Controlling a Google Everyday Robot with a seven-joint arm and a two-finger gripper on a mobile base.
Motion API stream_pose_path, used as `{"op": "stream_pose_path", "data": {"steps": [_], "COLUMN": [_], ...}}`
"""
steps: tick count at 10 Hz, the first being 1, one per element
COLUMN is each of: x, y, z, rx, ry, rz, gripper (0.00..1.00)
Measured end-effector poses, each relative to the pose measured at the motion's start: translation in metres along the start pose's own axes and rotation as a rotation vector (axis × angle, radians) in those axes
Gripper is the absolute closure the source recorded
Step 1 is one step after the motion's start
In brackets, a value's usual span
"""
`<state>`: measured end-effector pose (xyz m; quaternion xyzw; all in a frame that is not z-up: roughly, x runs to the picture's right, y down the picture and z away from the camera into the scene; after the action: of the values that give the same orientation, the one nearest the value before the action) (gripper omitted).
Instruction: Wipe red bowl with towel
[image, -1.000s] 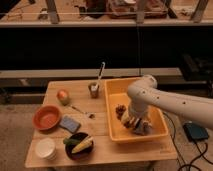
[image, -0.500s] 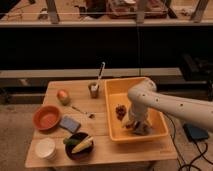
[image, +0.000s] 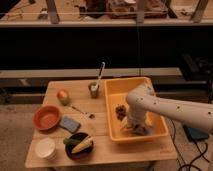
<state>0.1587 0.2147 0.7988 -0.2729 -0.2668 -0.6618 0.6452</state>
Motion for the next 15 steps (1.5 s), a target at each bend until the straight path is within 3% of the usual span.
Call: {"op": "stream_pose_path", "data": {"steps": [3,4,10,12,15], "x": [0.0,0.0,0.0,0.001,0.004], "y": [0.0,0.0,-0.002,-0.001,-0.002], "z": [0.013,0.016,0.012,-0.011,-0.07], "rx": [0.007,0.011,0.047,0.054,0.062], "ry": [-0.016,-0.023,-0.038,-0.031,-0.005], "rz": [0.004,0.002,-0.017,-0.012,-0.01], "gripper": [0.22,0.27,0.88,1.0,1.0]}}
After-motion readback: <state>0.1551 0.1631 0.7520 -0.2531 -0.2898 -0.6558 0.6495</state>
